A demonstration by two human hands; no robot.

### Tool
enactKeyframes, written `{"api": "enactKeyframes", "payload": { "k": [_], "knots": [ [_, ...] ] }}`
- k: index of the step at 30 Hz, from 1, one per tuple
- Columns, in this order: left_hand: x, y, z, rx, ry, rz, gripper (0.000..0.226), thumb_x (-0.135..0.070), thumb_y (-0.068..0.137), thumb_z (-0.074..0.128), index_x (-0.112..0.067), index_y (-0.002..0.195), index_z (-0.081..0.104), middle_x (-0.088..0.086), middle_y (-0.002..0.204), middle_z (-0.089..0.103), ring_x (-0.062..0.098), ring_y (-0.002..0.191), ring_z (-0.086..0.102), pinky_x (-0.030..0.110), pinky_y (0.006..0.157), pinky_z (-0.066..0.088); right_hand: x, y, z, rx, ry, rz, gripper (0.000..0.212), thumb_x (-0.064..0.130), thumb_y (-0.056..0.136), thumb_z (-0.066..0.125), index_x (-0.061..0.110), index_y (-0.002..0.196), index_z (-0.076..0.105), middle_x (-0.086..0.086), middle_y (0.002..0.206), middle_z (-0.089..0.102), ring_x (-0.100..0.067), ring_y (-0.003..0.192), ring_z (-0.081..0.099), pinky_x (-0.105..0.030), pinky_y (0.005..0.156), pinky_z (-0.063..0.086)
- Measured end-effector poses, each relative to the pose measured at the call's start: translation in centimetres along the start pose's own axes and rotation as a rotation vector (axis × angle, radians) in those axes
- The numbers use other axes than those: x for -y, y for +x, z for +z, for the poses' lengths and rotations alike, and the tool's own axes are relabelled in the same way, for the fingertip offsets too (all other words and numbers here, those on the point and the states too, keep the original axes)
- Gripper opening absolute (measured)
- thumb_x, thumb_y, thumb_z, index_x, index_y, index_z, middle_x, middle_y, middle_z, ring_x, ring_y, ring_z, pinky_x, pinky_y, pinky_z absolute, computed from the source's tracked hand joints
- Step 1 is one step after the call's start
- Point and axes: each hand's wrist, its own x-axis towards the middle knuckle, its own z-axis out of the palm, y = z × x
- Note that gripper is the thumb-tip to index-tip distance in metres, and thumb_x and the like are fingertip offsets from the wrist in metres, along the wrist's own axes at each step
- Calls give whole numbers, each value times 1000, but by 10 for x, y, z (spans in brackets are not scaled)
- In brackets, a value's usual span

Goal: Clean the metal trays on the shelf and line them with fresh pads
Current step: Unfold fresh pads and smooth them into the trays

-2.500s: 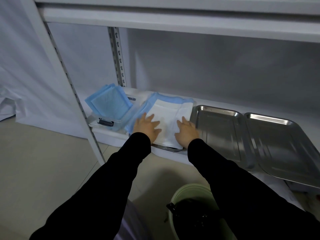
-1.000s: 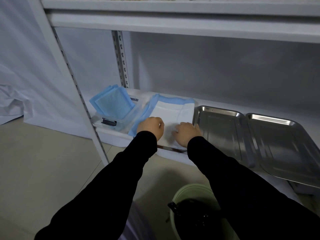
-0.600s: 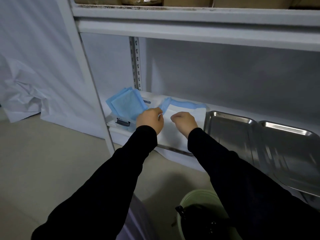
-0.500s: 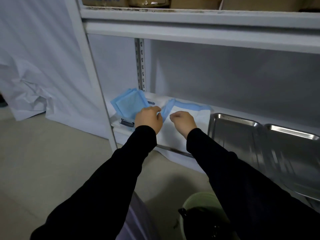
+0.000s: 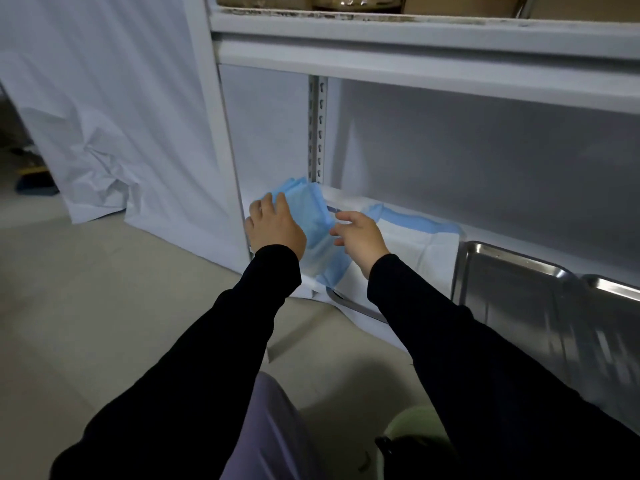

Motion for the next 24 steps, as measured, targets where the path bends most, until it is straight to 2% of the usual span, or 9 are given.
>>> {"api": "enactKeyframes", "payload": {
  "k": [3,5,8,11,15,18,19,21,24],
  "knots": [
    [7,5,6,46,25,-36,63,-14,93,40,-8,149,11,7,158,12,27,147,6,40,117,14,-1,4,5,19,-8,-2,38,12,94,47,15,131,50,-10,127,58,-16,89,56,-25,82,40],
    [10,6,8,69,49,-43,65,-14,93,42,-7,149,12,6,157,16,26,147,7,40,117,15,-3,6,7,35,-2,6,36,12,94,46,15,130,50,-9,126,58,-15,86,56,-24,81,40],
    [10,6,9,59,58,-17,68,-13,88,52,-8,147,18,9,151,27,28,142,19,40,113,20,-4,7,7,51,10,16,36,13,95,45,15,131,50,-7,124,58,-9,78,55,-20,73,42],
    [11,7,10,4,41,8,66,-10,85,57,-10,144,26,13,142,34,33,130,31,38,106,28,-6,7,6,56,15,28,36,13,95,46,14,132,49,-8,126,58,-14,86,56,-16,68,42],
    [8,13,11,-5,-57,57,45,-10,92,50,-7,135,40,17,133,39,35,120,40,39,98,38,-6,6,3,63,24,38,36,12,96,44,14,132,49,-9,125,58,-12,82,56,-20,72,43],
    [0,10,9,2,-213,38,17,-11,96,42,-8,112,46,6,103,52,27,98,50,36,84,42,-7,5,1,74,43,51,37,12,97,43,13,133,48,-6,114,60,-7,75,55,-19,71,44],
    [-3,9,7,-2,-222,35,17,-10,96,41,-8,112,47,3,102,51,24,94,49,34,84,42,-7,5,0,77,53,56,37,12,96,44,12,133,48,-5,109,59,-7,75,55,-18,69,44],
    [-7,6,7,36,-229,64,31,-3,94,43,-4,124,49,10,125,43,27,99,51,27,92,40,-7,5,-2,79,77,73,36,12,96,44,12,133,48,-3,106,58,-12,79,57,-20,69,43],
    [-12,0,4,10,-307,53,30,0,91,44,-2,120,53,14,130,38,30,105,53,27,90,40,-6,5,-6,86,138,108,34,14,97,45,11,131,49,-4,104,57,-19,93,56,-27,82,45]
  ]
}}
